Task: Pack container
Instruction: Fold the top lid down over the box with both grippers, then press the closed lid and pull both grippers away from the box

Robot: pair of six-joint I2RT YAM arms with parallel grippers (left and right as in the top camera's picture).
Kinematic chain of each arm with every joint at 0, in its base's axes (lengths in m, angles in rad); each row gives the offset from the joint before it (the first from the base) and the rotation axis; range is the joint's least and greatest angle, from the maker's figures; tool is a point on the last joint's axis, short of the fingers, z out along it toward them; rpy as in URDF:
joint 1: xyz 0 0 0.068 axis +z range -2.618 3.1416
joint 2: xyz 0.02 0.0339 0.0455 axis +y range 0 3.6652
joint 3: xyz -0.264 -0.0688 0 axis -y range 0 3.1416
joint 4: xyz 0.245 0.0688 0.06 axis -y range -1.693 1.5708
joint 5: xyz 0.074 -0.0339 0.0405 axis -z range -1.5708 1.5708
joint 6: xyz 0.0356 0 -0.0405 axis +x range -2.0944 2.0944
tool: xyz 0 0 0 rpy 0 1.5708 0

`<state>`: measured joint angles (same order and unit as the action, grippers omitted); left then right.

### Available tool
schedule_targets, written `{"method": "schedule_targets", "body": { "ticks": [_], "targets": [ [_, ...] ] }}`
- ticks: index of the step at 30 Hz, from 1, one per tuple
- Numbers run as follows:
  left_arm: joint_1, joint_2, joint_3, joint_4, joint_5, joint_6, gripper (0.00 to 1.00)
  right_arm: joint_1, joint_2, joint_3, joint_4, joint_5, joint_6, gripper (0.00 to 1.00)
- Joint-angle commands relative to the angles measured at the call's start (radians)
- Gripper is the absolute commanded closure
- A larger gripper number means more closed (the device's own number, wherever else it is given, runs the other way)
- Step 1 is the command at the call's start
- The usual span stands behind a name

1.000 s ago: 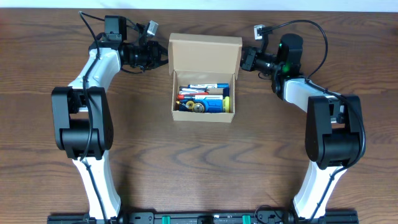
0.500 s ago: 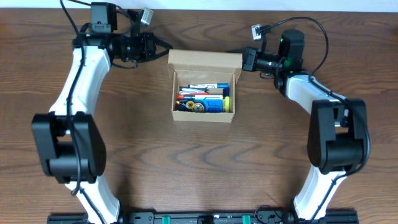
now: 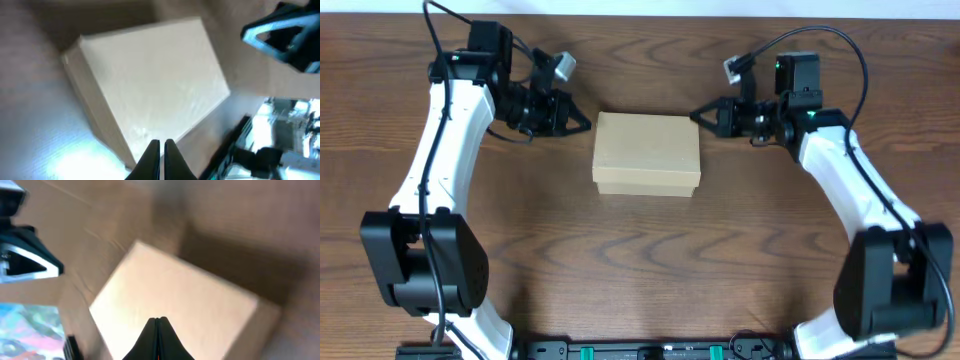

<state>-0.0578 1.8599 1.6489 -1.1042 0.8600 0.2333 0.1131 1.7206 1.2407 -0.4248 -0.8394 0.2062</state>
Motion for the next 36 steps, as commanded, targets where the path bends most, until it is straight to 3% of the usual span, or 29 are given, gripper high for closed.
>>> {"method": "schedule_targets", "body": {
  "ticks": [1,10,25,36],
  "targets": [
    [-0.021,-0.041,0.005,-0.047,-0.068,0.113,0.94,0.048,-0.094,0.008,-0.084,0.151,-0.100,0.99],
    [-0.068,-0.043,-0.053,-0.060,-0.130,0.128,0.94,0.183,-0.156,-0.013,-0.290,0.406,-0.103,0.99],
    [-0.117,-0.042,-0.236,0.164,-0.162,0.019,0.94,0.195,-0.153,-0.216,-0.132,0.444,-0.090,0.98],
    [-0.119,-0.042,-0.319,0.216,-0.161,-0.013,0.94,0.195,-0.152,-0.262,-0.079,0.443,-0.068,0.99]
  ]
}}
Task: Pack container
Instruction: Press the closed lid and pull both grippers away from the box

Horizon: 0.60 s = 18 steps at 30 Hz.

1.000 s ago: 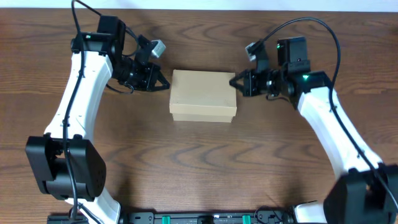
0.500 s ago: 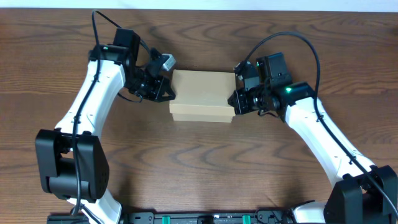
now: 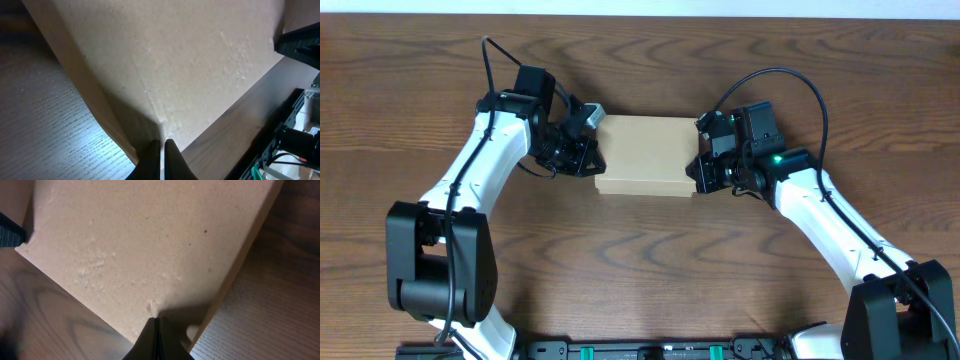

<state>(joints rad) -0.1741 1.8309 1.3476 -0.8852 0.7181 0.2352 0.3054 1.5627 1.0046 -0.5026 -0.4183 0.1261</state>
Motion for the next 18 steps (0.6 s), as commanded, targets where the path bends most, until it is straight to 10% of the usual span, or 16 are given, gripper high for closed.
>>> {"method": "schedule_targets", "body": {
  "ticks": [1,18],
  "targets": [
    [-0.003,-0.013,-0.017,-0.003,-0.019,-0.016,0.94,0.003,0.006,-0.025,0.003,0.021,0.012,0.99],
    [0.017,-0.313,-0.015,-0.042,-0.117,-0.042,0.94,-0.095,-0.193,0.058,0.012,0.362,0.159,0.99]
  ]
}}
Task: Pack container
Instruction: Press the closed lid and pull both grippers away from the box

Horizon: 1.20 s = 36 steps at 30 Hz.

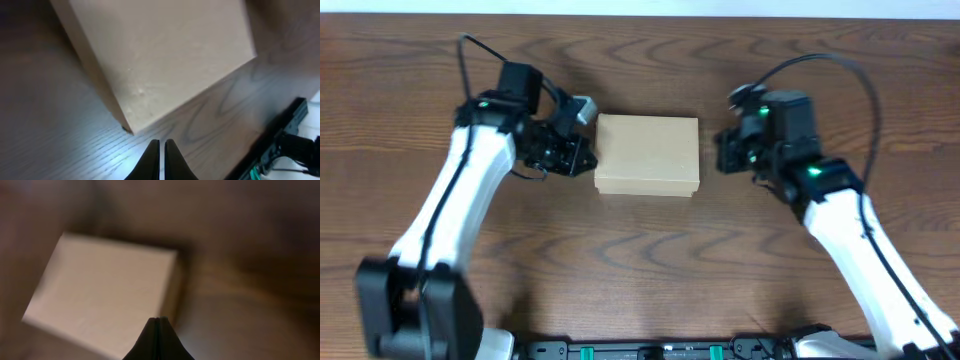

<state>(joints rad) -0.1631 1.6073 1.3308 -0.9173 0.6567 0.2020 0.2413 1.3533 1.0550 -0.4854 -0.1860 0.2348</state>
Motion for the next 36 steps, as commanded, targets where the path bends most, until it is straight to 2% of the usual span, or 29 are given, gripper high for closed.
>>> {"method": "schedule_targets", "body": {
  "ticks": [1,6,16,27,36],
  "targets": [
    [0.006,-0.125,0.002,-0.014,-0.058,-0.008,0.94,-0.041,0.034,0.008,-0.005,0.130,0.058,0.99],
    [0.006,-0.270,0.002,-0.035,-0.059,-0.008,0.94,-0.053,0.171,0.007,0.024,0.124,0.136,0.99],
    [0.006,-0.409,0.002,-0.118,-0.143,-0.007,0.94,-0.048,0.382,0.007,0.266,-0.151,0.162,0.99],
    [0.006,-0.411,0.002,-0.145,-0.143,-0.007,0.94,-0.010,0.433,0.007,0.366,-0.208,0.191,0.99],
    [0.006,-0.420,0.002,-0.206,-0.145,0.000,0.94,-0.032,0.397,0.011,0.308,-0.203,0.191,0.98]
  ]
}}
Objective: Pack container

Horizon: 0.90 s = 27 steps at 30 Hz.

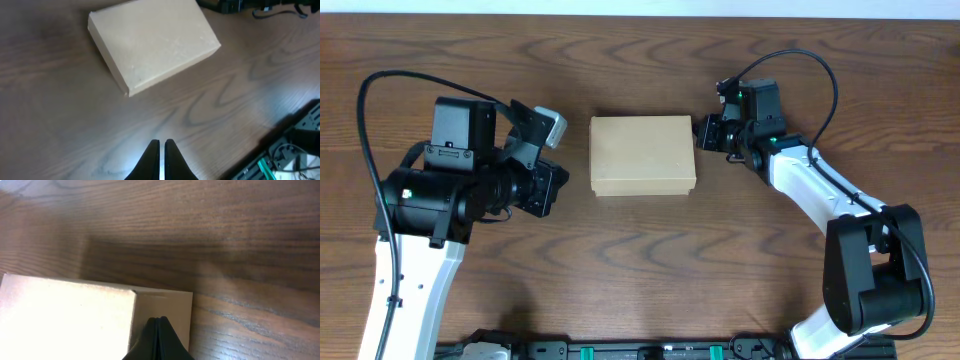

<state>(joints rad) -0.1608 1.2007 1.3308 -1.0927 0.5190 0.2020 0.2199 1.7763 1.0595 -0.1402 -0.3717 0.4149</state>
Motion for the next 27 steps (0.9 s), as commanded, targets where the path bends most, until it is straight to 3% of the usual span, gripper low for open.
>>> {"method": "schedule_targets", "body": {
  "ticks": [1,12,18,27],
  "targets": [
    [0.003,-0.019,0.002,-0.045,-0.009,0.000,0.94,-0.015,-0.048,0.009,-0.070,-0.006,0.011,0.98],
    [0.003,-0.178,-0.007,-0.185,-0.041,0.000,0.94,0.025,-0.555,0.011,-0.525,0.133,-0.030,0.99],
    [0.003,-0.333,-0.082,-0.209,0.065,0.000,0.94,0.112,-0.850,-0.011,-0.800,0.272,-0.031,0.99],
    [0.003,-0.565,-0.328,-0.209,0.085,-0.032,0.94,0.227,-1.318,-0.280,-0.930,0.242,0.040,0.98]
  ]
}}
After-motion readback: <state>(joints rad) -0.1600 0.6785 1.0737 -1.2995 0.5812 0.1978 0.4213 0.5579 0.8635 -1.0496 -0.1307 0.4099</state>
